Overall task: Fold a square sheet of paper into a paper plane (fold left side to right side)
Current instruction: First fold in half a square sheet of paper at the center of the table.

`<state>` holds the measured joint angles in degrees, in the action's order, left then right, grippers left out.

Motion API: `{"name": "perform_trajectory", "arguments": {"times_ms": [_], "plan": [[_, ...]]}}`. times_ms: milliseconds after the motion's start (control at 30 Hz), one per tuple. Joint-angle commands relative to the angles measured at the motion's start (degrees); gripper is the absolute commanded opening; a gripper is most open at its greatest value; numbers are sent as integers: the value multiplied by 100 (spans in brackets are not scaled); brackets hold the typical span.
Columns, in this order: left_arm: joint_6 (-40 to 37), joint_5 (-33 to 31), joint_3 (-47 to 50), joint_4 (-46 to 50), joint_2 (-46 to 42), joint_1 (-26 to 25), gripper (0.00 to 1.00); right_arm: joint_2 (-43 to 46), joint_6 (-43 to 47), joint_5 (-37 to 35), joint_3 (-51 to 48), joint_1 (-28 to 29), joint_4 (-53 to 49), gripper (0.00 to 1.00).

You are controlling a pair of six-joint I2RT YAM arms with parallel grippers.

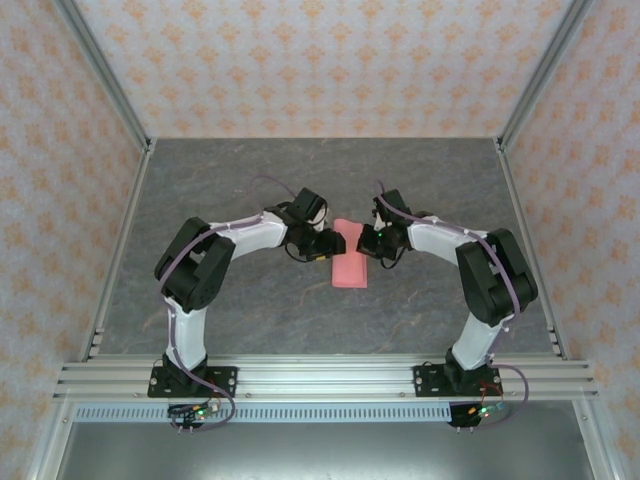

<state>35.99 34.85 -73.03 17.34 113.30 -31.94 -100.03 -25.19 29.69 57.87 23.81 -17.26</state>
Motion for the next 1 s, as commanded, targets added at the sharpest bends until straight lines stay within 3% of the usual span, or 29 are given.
{"name": "perform_trajectory", "arguments": {"times_ms": [0,233,433,633,967], "plan": [[-13,-269,-150,226,99,-24,48,-4,93,-238,133,-35,-190,9],[14,-230,-185,188,254,-54,41,354,167,-482,106,-37,-297,17],[5,-224,-218,191,309,-83,41,993,187,-1142,-114,-108,-547,37],[-74,-255,-355,353,391,-145,44,1465,188,-1469,-316,-109,-712,39],[-109,-309,-479,495,519,-181,45,1597,195,-1405,-320,-106,-818,40]]}}
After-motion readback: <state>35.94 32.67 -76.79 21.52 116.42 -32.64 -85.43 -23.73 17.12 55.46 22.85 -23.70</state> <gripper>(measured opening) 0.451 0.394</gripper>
